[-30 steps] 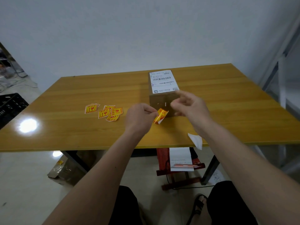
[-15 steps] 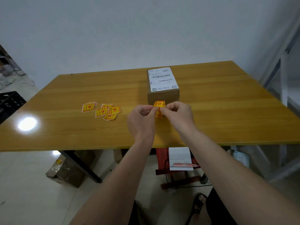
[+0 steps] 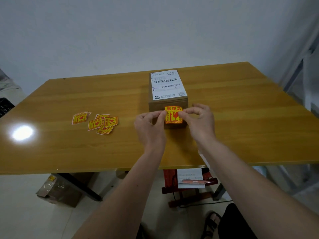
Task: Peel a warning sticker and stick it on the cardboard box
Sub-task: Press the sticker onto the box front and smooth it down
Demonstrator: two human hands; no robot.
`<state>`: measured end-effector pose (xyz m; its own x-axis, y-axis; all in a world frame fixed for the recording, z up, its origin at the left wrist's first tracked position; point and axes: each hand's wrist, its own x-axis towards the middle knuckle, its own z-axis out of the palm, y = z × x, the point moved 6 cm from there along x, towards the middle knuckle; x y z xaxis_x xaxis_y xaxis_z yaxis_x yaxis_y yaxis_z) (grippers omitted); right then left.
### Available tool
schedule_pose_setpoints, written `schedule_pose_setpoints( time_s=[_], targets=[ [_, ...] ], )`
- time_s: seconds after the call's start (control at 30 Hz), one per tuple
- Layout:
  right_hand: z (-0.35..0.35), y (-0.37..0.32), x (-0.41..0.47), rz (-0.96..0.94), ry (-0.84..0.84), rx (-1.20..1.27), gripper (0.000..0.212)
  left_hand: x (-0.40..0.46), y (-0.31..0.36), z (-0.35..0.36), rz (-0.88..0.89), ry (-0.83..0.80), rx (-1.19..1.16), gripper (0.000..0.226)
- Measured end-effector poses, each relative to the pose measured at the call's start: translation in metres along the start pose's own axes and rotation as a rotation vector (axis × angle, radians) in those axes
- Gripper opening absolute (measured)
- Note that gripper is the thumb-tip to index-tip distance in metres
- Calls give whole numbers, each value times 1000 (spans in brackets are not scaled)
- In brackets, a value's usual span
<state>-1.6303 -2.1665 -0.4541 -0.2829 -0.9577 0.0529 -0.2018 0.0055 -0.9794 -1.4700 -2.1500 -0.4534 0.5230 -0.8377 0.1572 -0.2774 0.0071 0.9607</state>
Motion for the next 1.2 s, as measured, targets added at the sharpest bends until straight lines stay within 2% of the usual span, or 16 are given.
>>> schedule_pose_setpoints(
  time_s=[0.27,0.43,0.53,0.67,0.8,1.2],
  targets=[
    [9,3,16,-58,-22,-7,8,12,-9,11,16,69,6,3],
    [12,7,18,-83,1,19,11,11,-6,8,169,174,87,6],
    [15,10,20,-88,7,7,9,10,-10,9,201,195,75,6],
    [17,11,21,-101,23,17,7,14,-15,12,140,153,-37,5],
    [22,10,22,-101,39,40,12,14,-12,12,93,146,-41,4],
    [28,13,28,-103,112,14,8,19,-10,16,-8,137,-109,5]
  ],
)
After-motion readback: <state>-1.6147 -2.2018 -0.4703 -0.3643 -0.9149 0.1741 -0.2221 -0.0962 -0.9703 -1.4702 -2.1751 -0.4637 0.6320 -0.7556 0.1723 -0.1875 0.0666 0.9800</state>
